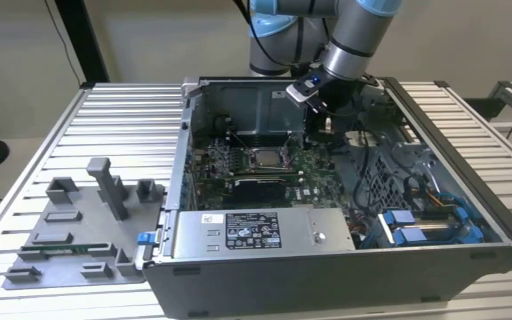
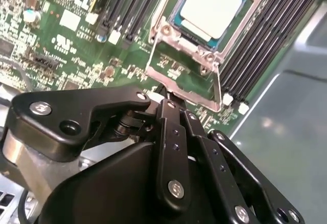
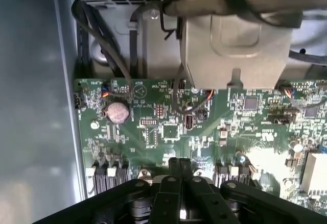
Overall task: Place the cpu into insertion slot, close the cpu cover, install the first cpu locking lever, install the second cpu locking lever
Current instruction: 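Close the cpu cover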
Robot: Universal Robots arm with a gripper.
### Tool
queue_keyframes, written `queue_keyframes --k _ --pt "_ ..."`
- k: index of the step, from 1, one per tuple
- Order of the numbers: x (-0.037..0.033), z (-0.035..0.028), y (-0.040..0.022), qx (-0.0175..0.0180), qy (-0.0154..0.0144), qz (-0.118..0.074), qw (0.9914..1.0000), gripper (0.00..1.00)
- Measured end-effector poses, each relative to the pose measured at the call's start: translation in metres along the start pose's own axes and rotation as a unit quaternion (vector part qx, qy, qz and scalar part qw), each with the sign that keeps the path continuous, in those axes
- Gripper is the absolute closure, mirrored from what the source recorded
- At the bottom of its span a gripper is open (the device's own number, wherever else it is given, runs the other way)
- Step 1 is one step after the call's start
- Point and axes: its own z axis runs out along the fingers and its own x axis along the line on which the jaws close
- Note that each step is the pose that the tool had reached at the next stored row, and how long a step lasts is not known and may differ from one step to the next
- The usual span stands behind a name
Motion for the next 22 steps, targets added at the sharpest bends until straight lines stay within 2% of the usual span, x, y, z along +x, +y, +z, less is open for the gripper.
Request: queue_keyframes --k 4,7,10,15,20,22 --pt "-0.0001 0.0 -0.0097 -0.0015 0.0001 0.0 1.0 1.0" --pt "-0.0003 0.0013 -0.0182 -0.0053 0.0002 0.0 0.99999 1.0" --pt "-0.0005 0.0027 -0.0269 -0.0114 0.0003 0.0 0.99993 1.0" --pt "-0.0008 0.0054 -0.0414 -0.0242 0.0005 0.0 0.99971 1.0" --pt "-0.0012 0.0091 -0.0591 -0.0356 0.0007 0.0 0.99937 1.0" --pt "-0.0013 0.0097 -0.0626 -0.037 0.0008 0.0 0.99931 1.0"
